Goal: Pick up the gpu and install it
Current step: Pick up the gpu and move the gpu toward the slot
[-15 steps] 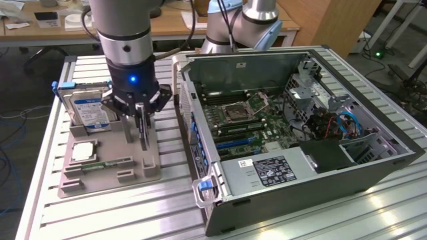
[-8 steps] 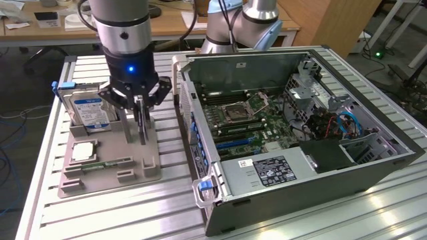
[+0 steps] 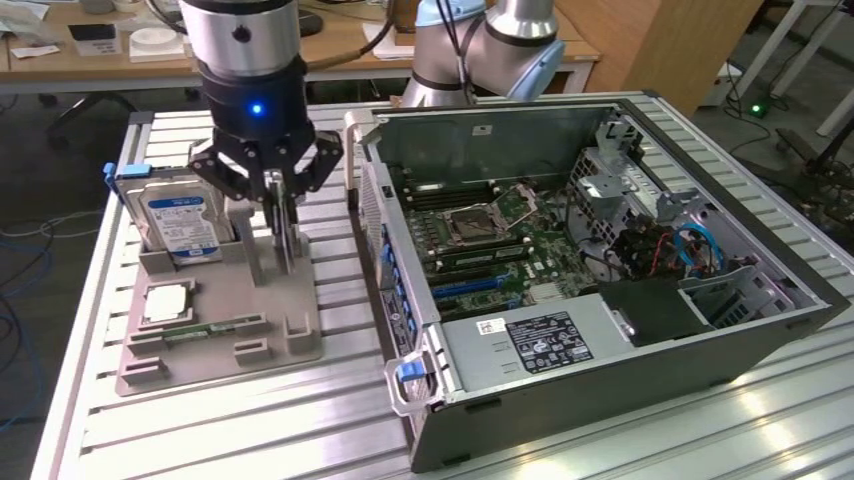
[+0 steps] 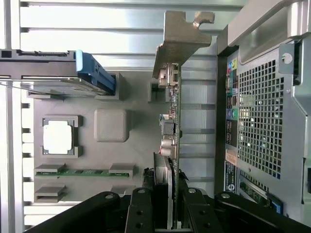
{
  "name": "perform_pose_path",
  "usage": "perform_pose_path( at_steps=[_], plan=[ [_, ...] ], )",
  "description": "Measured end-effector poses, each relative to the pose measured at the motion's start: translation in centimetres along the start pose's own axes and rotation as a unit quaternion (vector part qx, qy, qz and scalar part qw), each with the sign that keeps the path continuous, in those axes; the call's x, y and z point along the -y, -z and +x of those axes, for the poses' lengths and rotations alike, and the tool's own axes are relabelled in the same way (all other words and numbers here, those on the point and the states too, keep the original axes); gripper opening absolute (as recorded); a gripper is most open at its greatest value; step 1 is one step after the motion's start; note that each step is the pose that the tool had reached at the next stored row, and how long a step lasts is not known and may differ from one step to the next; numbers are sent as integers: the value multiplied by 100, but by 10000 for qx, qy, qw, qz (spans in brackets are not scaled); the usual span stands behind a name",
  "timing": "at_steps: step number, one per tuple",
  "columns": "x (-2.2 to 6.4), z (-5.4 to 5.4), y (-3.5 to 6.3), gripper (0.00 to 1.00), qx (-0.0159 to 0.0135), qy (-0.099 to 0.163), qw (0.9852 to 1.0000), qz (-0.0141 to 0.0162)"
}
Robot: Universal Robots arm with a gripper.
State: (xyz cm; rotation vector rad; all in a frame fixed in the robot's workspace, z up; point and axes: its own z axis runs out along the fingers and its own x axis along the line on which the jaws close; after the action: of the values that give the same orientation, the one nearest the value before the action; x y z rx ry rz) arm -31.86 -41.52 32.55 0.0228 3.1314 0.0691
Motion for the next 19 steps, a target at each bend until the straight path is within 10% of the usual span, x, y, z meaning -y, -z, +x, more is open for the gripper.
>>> perform_pose_path(
  at_steps=[19],
  plan=[
    [-26,-5,590,27,0,0,10000,0]
  ],
)
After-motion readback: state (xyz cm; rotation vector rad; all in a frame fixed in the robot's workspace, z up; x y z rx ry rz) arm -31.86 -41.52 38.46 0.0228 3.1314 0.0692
